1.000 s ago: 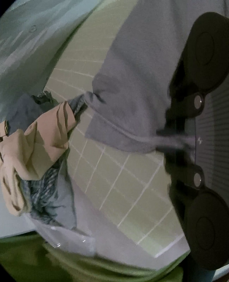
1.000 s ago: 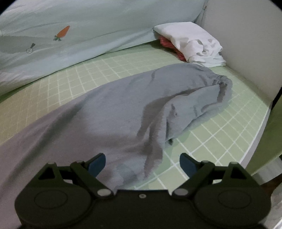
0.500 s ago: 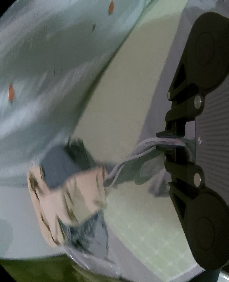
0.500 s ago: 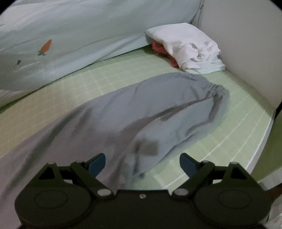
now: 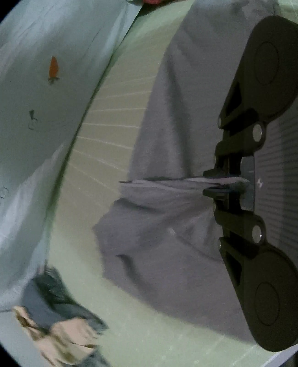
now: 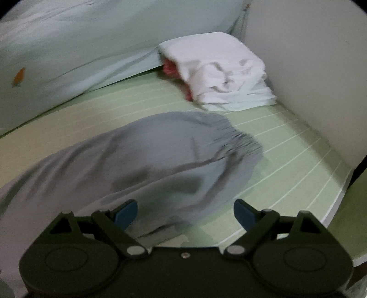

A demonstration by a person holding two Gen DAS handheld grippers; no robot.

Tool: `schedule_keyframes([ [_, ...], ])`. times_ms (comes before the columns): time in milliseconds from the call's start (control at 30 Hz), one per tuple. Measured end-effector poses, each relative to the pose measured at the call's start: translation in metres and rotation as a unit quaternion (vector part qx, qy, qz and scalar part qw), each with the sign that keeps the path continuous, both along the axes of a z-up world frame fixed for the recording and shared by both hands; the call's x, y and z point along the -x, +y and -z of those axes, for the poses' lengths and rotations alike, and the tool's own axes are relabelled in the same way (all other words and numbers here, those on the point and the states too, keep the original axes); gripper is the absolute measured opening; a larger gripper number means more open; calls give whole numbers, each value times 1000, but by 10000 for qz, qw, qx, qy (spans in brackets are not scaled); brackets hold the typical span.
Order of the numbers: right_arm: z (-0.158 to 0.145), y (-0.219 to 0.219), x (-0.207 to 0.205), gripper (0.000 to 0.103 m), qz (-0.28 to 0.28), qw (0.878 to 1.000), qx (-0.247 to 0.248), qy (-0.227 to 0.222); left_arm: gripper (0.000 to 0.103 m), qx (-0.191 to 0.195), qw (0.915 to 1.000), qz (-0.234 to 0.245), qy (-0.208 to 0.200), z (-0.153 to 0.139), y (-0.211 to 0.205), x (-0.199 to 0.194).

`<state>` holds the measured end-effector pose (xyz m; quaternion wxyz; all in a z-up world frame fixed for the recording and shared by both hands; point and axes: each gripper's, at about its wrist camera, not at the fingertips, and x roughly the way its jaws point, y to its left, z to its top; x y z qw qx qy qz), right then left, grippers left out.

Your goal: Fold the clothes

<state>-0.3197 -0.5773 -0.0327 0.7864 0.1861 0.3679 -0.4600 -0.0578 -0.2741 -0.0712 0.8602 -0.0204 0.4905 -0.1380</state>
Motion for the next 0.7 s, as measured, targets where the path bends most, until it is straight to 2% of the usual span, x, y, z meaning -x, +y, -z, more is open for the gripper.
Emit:
schedule_keyframes([
  [100, 3, -17, 5, 92, 57, 9999, -93, 22, 27, 174, 9998, -39, -78, -12, 4, 12],
  [233, 6, -22, 1, 92, -25, 9998, -212, 31, 36, 313, 9984, -352, -328, -31, 23, 14],
  [433, 11, -9, -16, 92, -310, 9990, -306, 115, 40, 241, 9960, -853, -140, -32, 57, -1],
  [500, 12, 1, -20, 92, -384, 9987, -305, 157, 47, 206, 9952, -937, -177, -34, 69, -3],
  [567, 14, 11, -28, 92, -426, 9984, -329, 198, 50, 70, 9947, -1011, -184, -36, 82, -5],
  [700, 14, 37, -58, 92, -620, 9972, -311, 281, 60, -202, 9945, -1016, -138, -33, 112, -15],
])
